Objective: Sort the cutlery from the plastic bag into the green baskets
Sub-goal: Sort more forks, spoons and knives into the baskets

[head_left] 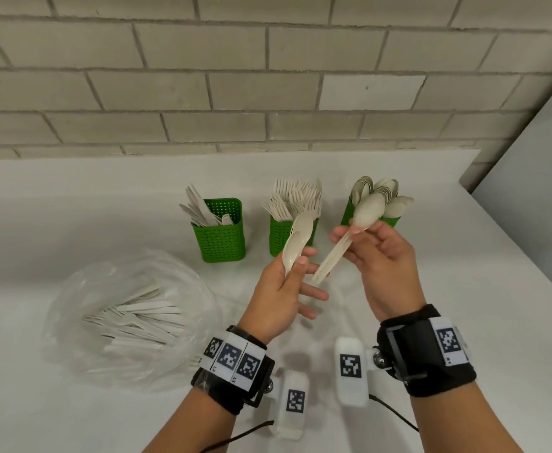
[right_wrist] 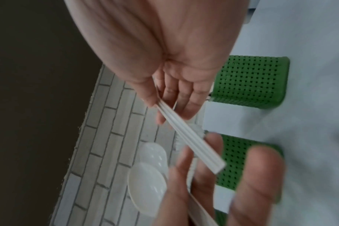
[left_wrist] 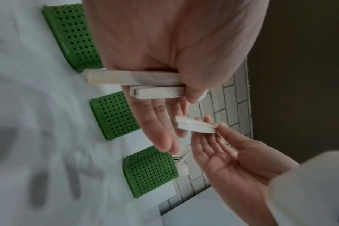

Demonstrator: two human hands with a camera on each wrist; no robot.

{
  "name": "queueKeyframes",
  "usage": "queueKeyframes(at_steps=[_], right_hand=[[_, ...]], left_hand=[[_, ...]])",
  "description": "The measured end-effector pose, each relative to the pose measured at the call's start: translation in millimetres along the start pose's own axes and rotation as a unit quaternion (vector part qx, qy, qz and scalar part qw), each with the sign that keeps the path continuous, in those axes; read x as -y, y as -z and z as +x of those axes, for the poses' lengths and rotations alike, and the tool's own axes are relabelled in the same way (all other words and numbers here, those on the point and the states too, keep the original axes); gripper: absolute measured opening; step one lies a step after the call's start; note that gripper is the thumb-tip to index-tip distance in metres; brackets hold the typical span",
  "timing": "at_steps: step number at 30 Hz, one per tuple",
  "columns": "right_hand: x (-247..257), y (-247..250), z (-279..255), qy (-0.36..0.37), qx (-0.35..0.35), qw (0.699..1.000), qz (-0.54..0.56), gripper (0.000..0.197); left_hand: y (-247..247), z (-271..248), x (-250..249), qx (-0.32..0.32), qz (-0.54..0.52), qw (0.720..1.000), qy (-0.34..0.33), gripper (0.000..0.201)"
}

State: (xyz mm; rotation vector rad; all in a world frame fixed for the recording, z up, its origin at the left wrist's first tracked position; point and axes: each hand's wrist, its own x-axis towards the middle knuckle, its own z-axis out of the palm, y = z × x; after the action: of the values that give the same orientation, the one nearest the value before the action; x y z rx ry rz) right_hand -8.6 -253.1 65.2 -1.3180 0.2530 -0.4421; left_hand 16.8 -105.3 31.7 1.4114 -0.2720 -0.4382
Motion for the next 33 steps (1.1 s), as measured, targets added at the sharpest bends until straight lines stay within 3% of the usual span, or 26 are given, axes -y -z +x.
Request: queueKeyframes(at_steps=[5,8,12,15,22,28,33], right_hand=[[10,-5,4,0.056,-0.016,0.996,-0.061,0.011],[-2,-13,0,0.040,-0.023,0.993,-0.112,0.016],[-9,-24,-4,-0.006,0.024,0.985,-0.170,0.037],[-6,-33,-7,0.014,0.056,0.978,-0.202,0.029],[-11,-44,-6,0.004,0.042,0.983,-0.177,0.020],[-10,-42,-4,-0.019,0.095,0.985,-0.145,0.015],[-11,-40,0,-0.009,0.116,0.987,-0.115,0.017]], left_hand=[[10,3,-1,-0.004,-0.008,1.000,-0.010,0.027],[10,6,0,-0.021,0.009,1.000,-0.022,0.027],[10,6,-1,-0.029,-0.034,0.999,-0.010,0.033],[10,6,-3,-0.034,-0.054,0.998,0.003,0.032],[12,5,-8,-0.043,-0.040,0.998,-0.019,0.024],[18,3,-9,-0.039,-0.164,0.985,0.026,0.032],[19,3,-10,-0.024,-0.158,0.987,0.033,0.032]])
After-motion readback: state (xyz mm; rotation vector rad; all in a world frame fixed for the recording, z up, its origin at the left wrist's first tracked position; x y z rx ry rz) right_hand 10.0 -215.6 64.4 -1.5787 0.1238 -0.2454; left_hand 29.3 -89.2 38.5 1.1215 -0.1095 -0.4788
